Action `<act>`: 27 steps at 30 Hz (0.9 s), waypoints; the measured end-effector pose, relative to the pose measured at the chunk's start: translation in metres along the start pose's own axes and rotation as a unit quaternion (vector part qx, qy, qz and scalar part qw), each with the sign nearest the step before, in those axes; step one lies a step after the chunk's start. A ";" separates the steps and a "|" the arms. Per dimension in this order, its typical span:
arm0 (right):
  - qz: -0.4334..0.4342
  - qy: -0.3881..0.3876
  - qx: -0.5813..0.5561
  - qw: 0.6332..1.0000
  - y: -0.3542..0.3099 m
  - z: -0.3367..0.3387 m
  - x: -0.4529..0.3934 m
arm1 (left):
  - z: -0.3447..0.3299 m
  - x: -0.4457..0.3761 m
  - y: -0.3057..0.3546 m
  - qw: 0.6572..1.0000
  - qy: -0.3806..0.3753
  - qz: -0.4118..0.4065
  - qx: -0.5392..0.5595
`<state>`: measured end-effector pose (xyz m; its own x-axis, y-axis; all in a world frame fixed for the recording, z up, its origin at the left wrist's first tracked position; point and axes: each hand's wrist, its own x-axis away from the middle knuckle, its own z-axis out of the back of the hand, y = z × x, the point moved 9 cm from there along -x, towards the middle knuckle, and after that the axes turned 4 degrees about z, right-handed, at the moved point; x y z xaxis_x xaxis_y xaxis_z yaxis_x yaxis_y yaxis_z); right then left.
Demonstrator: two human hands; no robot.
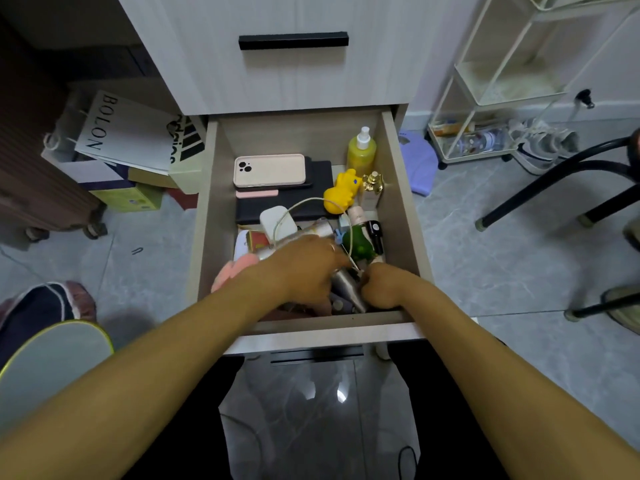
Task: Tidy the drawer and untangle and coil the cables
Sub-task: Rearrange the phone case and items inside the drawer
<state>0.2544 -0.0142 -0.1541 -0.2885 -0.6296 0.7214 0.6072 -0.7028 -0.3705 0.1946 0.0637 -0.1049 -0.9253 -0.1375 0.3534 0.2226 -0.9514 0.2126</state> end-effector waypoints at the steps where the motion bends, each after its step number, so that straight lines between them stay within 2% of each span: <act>1: 0.001 -0.006 -0.004 1.000 0.000 0.000 0.001 | -0.010 -0.006 0.001 0.999 -0.030 0.003 -0.015; 6: -0.005 -0.008 -0.051 0.999 0.002 0.001 -0.001 | -0.049 -0.025 -0.003 0.974 -0.208 0.037 -0.084; 8: -0.013 0.005 -0.064 0.998 0.004 0.001 -0.002 | -0.061 -0.028 0.002 0.958 -0.252 0.035 -0.129; 10: -0.018 0.041 -0.083 0.996 0.006 0.004 -0.002 | -0.061 -0.031 0.004 0.953 -0.255 0.025 -0.159; 14: -0.021 0.106 -0.109 0.988 0.012 0.012 -0.005 | -0.051 -0.025 -0.013 0.960 -0.254 0.053 -0.103; 20: -0.012 0.103 -0.159 0.982 0.012 0.011 -0.009 | -0.052 -0.010 -0.039 0.933 -0.328 0.108 -0.104; 22: -0.003 0.100 -0.229 0.968 0.011 0.011 -0.008 | -0.044 -0.008 -0.056 0.932 -0.325 0.140 -0.075; 24: -0.003 0.116 -0.317 0.941 0.012 0.014 -0.006 | -0.036 -0.002 -0.074 0.942 -0.288 0.171 -0.013; 27: 0.013 0.155 -0.302 0.940 0.014 0.020 -0.010 | -0.022 0.011 -0.098 0.975 -0.120 0.180 0.049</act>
<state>0.2805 -0.0111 -0.1546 -0.5382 -0.6499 0.5366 0.1123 -0.6863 -0.7186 0.1560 0.1492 -0.1415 -0.6855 -0.3786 0.6219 0.5590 -0.8210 0.1163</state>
